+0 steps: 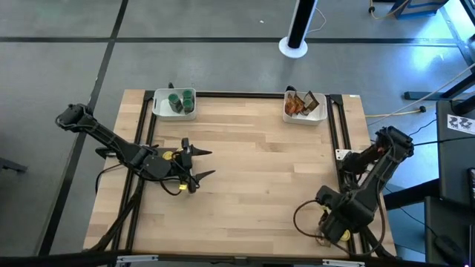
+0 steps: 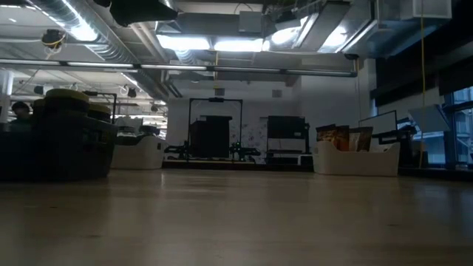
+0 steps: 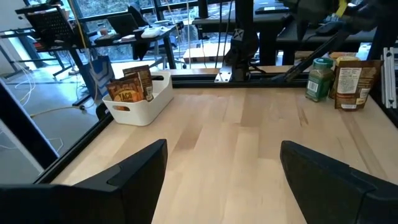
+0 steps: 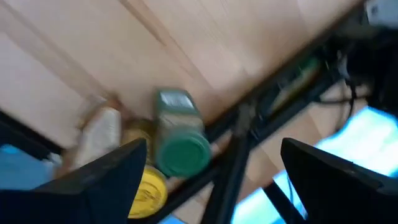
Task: Sort spices by type
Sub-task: Put the green seasoning bottle into the top left white bin
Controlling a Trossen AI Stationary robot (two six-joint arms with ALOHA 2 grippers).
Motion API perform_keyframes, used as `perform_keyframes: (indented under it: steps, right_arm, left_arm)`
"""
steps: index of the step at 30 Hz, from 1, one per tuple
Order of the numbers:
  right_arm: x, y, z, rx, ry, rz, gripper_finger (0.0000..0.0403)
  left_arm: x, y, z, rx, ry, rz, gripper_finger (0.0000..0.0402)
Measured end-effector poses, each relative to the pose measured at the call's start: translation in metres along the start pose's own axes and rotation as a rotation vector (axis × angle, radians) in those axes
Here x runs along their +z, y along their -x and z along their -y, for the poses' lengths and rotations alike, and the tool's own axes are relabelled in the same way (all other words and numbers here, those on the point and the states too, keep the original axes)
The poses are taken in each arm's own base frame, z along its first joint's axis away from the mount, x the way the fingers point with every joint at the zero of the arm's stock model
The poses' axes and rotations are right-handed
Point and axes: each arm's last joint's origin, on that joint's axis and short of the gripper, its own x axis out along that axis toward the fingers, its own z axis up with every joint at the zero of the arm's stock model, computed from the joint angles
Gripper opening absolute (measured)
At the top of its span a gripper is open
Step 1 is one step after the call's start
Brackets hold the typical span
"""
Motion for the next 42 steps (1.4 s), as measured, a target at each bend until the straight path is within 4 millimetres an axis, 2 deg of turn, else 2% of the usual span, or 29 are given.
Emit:
perform_keyframes:
  steps: [5,12,17,24,42]
  right_arm:
    - [-0.015,-0.017,0.004,-0.075,-0.027,-0.082,0.0372]
    - [-0.023,-0.027,-0.003,-0.024,-0.048,-0.077,0.0372]
    - [-0.023,-0.028,-0.009,0.037,-0.047,-0.09,0.0372]
    - [-0.022,-0.029,-0.009,0.039,-0.049,-0.07,0.0372]
    - [-0.017,-0.07,-0.013,0.055,-0.023,-0.096,0.0372]
  left_arm:
    - [0.0,0.0,0.0,0.0,0.0,0.0,0.0296]
    - [0.0,0.0,0.0,0.0,0.001,0.001,0.0296]
    - [0.0,0.0,0.0,0.0,0.001,0.001,0.0296]
    - [0.0,0.0,0.0,0.0,-0.001,-0.001,0.0296]
    - [-0.002,0.0,-0.001,0.005,-0.014,-0.016,0.0296]
